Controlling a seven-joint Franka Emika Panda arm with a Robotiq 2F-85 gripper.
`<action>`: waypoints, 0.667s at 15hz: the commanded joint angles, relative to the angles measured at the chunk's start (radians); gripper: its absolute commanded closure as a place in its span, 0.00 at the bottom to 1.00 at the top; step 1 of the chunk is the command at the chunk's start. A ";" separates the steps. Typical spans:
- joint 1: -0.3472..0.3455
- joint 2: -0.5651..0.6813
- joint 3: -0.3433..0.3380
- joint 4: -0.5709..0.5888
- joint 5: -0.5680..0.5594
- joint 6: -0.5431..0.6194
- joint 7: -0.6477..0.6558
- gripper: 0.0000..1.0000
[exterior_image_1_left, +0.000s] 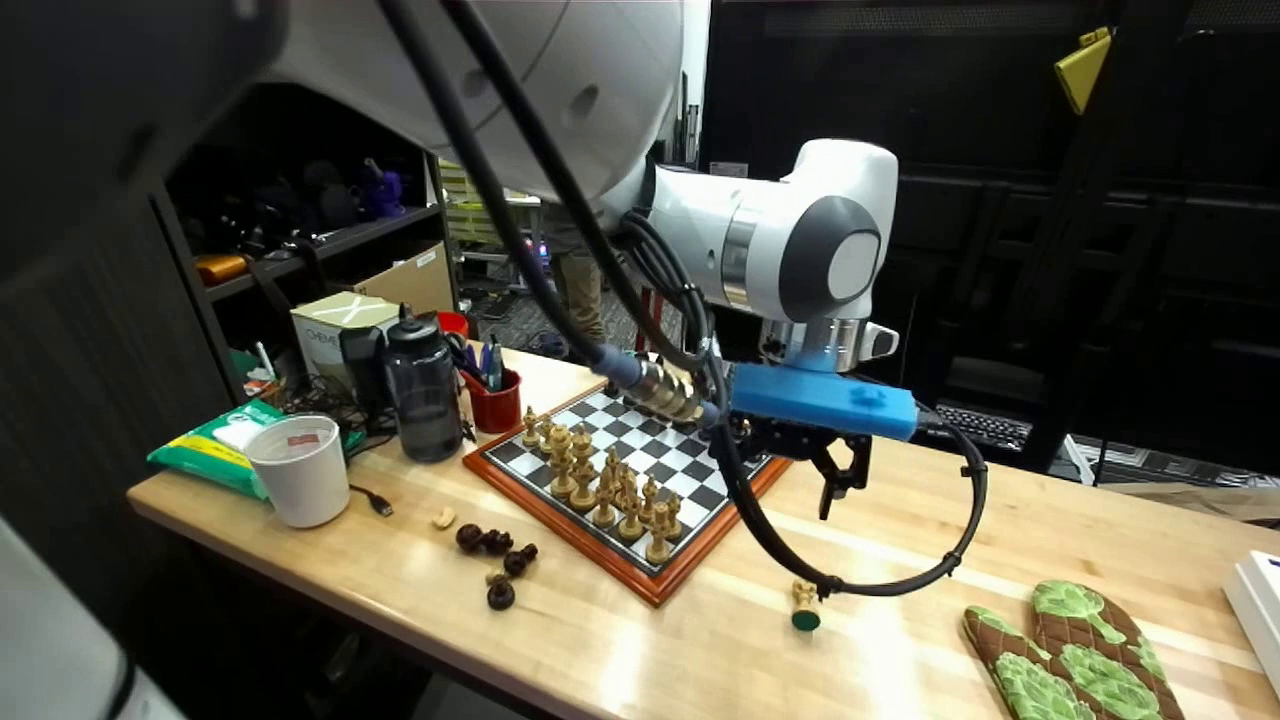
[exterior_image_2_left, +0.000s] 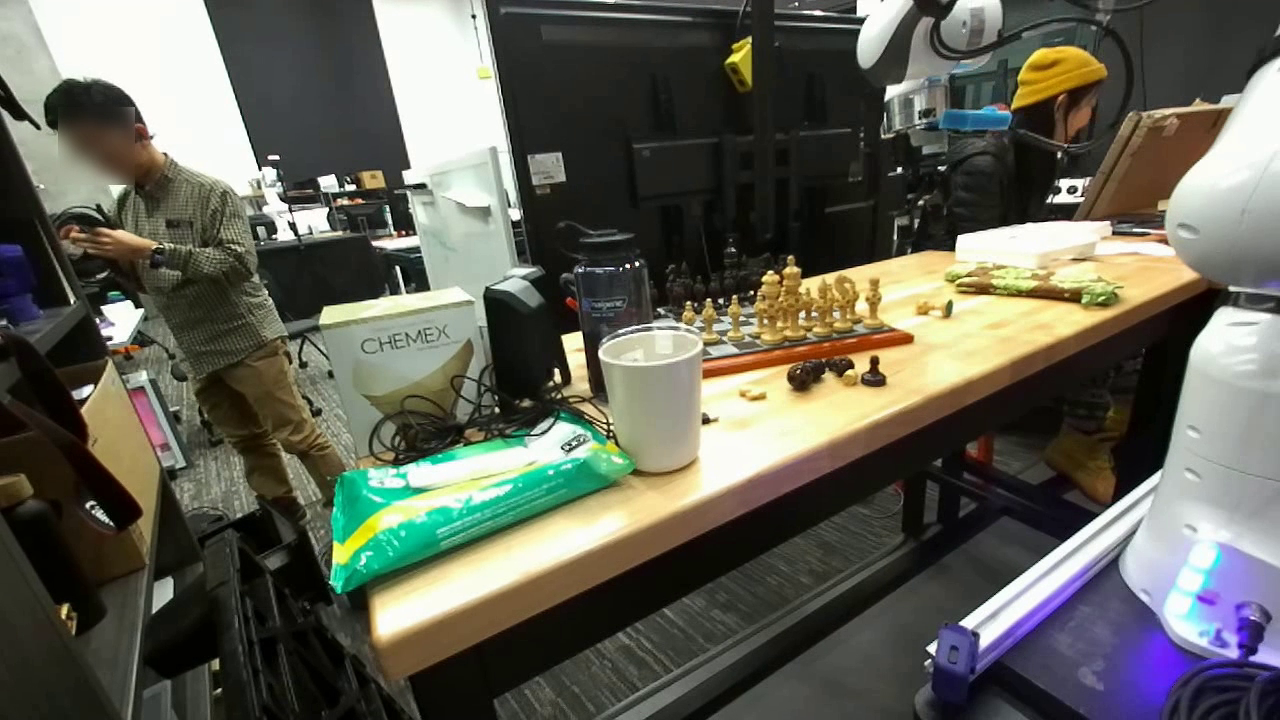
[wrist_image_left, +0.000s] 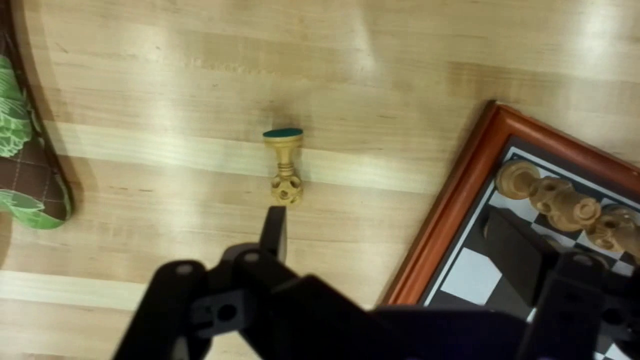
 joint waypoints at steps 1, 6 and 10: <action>-0.027 0.016 0.025 0.016 0.004 -0.002 -0.001 0.00; -0.031 0.037 0.025 0.034 0.012 0.011 -0.007 0.00; -0.061 0.144 0.014 0.063 0.052 0.049 -0.071 0.00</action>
